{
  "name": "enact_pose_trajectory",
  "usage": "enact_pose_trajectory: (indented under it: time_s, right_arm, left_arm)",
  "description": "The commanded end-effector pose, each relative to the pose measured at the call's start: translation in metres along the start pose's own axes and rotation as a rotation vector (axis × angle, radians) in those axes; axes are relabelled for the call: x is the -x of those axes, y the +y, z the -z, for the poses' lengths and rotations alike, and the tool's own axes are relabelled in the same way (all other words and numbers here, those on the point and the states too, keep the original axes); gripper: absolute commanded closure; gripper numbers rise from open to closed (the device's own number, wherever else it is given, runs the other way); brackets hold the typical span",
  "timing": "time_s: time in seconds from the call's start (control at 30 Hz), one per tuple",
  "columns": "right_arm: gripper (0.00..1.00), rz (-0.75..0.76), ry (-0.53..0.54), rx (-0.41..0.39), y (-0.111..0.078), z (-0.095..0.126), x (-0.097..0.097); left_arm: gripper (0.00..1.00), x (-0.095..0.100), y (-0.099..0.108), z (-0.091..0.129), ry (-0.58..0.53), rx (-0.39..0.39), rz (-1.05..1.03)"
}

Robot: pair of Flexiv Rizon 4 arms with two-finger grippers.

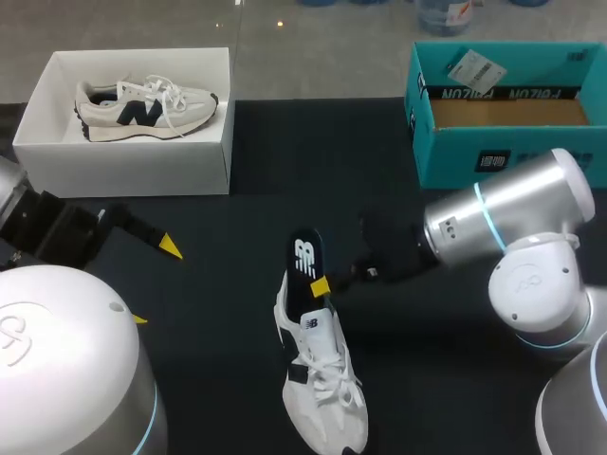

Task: Take the shoe out of the shoebox, open the shoe tongue, remove and reinsert the insole, then place the shoe into the shoebox

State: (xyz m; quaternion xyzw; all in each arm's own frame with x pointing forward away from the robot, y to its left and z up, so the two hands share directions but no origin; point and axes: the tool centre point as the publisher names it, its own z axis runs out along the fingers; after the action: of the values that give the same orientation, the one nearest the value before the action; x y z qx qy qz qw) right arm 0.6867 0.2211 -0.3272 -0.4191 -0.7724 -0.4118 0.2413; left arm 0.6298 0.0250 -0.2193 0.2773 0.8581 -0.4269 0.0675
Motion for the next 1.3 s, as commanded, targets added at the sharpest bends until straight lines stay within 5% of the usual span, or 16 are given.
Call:
enact_pose_trajectory:
  time_s: [0.03, 0.43, 0.47, 0.53, 0.6, 0.9, 0.93, 1.0, 1.3]
  right_arm:
    - [1.00, -0.014, -0.001, 0.007, -0.011, -0.007, -0.003]
    - [1.00, -0.047, -0.006, -0.004, -0.018, -0.006, -0.001]
    - [0.80, -0.043, -0.009, -0.004, -0.016, -0.005, -0.001]
    - [0.63, -0.031, -0.015, -0.006, -0.011, -0.003, -0.001]
    - [0.59, -0.021, -0.020, -0.003, -0.006, -0.001, -0.001]
    - [0.68, 0.006, -0.032, -0.015, 0.011, 0.005, 0.007]
    - [0.73, 0.009, -0.033, -0.017, 0.012, 0.005, 0.007]
    - [1.00, 0.013, -0.035, -0.018, 0.013, 0.006, 0.008]
    - [1.00, 0.008, -0.048, -0.022, 0.010, 0.006, 0.004]
  left_arm:
    - [0.00, 0.000, 0.000, 0.000, 0.002, 0.003, 0.001]
    - [0.00, 0.000, 0.000, 0.000, 0.002, 0.003, 0.001]
    - [0.00, 0.000, 0.000, 0.000, 0.002, 0.003, 0.001]
    - [0.00, 0.000, 0.000, 0.000, 0.002, 0.003, 0.001]
    - [0.00, 0.000, 0.000, 0.000, 0.002, 0.003, 0.001]
    - [0.00, 0.000, 0.000, 0.000, 0.002, 0.003, 0.001]
    - [0.00, 0.000, 0.000, 0.000, 0.002, 0.003, 0.001]
    - [0.00, 0.000, 0.000, 0.000, 0.002, 0.003, 0.001]
    - [0.00, 0.000, 0.000, 0.000, 0.002, 0.003, 0.001]
